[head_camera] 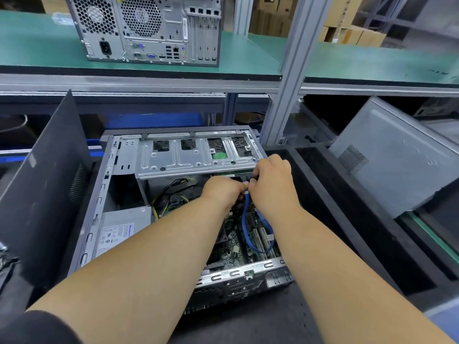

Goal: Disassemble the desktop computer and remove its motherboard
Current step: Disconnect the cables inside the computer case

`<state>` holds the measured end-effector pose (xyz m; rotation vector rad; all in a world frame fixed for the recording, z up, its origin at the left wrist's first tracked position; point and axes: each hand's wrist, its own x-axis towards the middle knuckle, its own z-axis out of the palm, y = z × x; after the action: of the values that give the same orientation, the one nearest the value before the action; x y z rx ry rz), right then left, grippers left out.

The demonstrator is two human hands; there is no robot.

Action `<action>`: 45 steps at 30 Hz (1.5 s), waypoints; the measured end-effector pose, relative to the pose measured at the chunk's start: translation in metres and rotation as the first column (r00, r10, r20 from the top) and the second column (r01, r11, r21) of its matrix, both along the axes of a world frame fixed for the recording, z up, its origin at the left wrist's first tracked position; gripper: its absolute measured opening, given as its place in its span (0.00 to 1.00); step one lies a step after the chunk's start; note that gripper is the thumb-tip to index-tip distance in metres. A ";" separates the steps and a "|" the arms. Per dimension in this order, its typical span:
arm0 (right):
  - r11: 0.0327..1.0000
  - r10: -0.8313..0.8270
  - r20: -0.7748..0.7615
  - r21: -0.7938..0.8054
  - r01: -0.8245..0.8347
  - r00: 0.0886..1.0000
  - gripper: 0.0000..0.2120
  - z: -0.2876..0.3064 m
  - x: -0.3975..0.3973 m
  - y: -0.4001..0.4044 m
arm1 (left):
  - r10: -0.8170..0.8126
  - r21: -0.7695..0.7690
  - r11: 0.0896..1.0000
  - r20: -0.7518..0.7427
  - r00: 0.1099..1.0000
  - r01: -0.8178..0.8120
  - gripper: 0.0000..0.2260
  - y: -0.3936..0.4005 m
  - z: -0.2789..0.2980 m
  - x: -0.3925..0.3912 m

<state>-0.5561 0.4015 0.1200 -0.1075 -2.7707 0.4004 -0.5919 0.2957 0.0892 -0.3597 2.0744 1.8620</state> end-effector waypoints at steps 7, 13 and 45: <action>0.997 -0.060 -0.050 -0.050 0.058 0.997 0.09 -0.001 0.002 -0.001 | 0.018 -0.019 1.000 0.008 1.000 -0.018 0.09 0.003 -0.001 -0.001; 0.996 -0.079 -0.013 0.047 0.080 0.997 0.09 -0.003 -0.001 0.000 | 0.031 -0.032 0.999 0.021 0.999 -0.030 0.10 0.002 0.003 0.002; 0.975 -0.089 0.025 0.206 0.082 0.996 0.14 -0.003 0.002 -0.004 | -0.529 -0.588 0.684 0.007 0.849 0.431 0.06 -0.007 0.037 0.021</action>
<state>-0.5544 0.3980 0.1171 -0.1845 -2.8094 0.0909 -0.5712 0.2890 0.1260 0.2211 2.5023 0.9579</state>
